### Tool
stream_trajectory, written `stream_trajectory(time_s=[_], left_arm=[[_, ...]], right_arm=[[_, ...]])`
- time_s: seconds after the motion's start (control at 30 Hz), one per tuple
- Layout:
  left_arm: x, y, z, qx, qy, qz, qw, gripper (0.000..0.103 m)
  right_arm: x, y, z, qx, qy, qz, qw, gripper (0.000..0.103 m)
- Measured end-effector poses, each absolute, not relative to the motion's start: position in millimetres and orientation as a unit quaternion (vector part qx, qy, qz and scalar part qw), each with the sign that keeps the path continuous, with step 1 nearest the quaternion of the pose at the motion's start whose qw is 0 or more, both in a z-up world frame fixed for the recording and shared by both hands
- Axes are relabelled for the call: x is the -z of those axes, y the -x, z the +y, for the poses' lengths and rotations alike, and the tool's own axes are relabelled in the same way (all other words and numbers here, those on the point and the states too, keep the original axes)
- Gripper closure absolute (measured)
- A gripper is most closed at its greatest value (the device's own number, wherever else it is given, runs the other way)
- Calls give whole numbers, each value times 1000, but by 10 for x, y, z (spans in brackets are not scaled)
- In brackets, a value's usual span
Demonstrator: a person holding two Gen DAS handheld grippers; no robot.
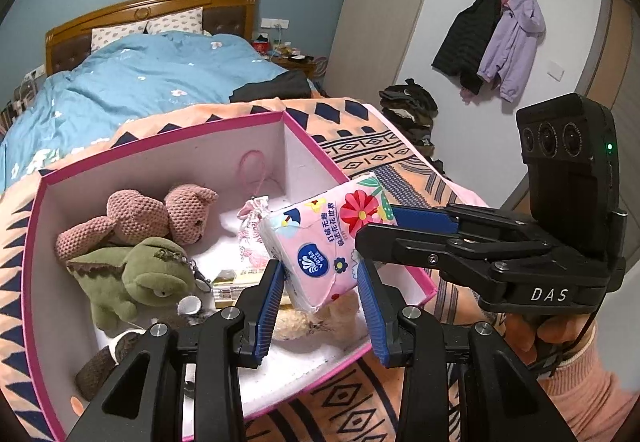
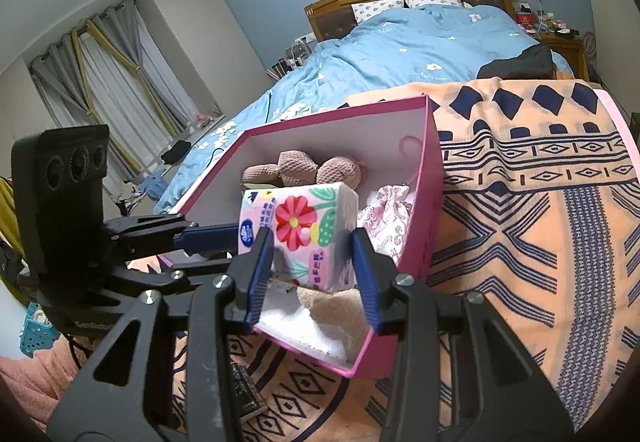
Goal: Organize objects
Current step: 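Lower the floral tissue pack into the box onto the gold pack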
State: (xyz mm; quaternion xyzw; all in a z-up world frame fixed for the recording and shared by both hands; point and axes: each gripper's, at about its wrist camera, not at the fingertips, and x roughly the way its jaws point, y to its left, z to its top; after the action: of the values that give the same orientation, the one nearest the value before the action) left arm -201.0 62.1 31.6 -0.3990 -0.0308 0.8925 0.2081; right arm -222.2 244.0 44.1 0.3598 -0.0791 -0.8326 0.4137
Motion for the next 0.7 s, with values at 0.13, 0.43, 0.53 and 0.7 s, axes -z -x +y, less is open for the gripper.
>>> stream_trajectory(time_s=[0.13,0.43,0.53,0.7], left_arm=[[-288,2055,605,-892,402,-31,204,65],[-242,2126,585,-891,409,-32,197,65],[-225,2151,575,-890,412,-33,195,65],[-194,2183,562,-888,416,-37,193,65]], right_arm=[[-431,2262,2404,832,-364,-76,412,60],[-406,2336,2340,831,-372,-71,407,60],[-392,2367,2321,831,-376,-70,405,60],[-362,2407,2289,830,-380,-68,402,60]])
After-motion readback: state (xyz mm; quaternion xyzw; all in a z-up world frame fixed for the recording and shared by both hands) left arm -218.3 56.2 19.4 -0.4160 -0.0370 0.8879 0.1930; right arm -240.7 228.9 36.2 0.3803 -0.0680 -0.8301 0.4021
